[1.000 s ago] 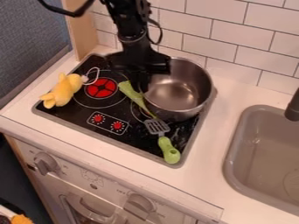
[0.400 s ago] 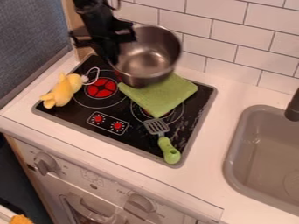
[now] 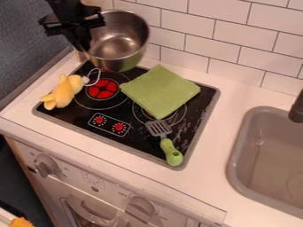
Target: Move the silver pot to the left upper corner of the stove
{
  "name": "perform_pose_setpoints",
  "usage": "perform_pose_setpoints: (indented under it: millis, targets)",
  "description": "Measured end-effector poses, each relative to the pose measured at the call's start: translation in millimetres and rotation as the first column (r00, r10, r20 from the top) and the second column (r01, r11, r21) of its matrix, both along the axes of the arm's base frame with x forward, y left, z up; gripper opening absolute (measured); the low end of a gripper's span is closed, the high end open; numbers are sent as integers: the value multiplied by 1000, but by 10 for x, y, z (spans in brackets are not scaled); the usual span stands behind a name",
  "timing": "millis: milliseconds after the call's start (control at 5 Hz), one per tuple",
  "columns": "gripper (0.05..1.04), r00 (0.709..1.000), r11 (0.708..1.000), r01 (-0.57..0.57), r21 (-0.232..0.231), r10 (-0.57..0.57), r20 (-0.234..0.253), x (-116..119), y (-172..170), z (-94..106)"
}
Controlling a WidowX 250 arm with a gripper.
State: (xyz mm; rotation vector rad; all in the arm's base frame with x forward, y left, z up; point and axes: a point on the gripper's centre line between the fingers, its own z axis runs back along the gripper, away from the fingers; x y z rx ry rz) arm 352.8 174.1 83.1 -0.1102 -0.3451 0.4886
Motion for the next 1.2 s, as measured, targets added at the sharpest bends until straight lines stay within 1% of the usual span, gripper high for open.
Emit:
perform_pose_setpoints:
  millis: [200, 400, 600, 800, 1000, 1200]
  targets:
    - [72, 997, 998, -62, -15, 62, -42, -17, 249, -217]
    - [72, 993, 996, -87, -25, 85, -83, -20, 340, -414]
    - [72, 991, 995, -96, -26, 93, -95, 13, 376, -497]
    - [99, 989, 991, -126, -37, 123, -85, 16, 356, -532]
    - [279, 977, 980, -195, -26, 192, -89, -40, 287, -630]
    - [560, 981, 983, -179, -31, 176, -83, -20, 240, -595]
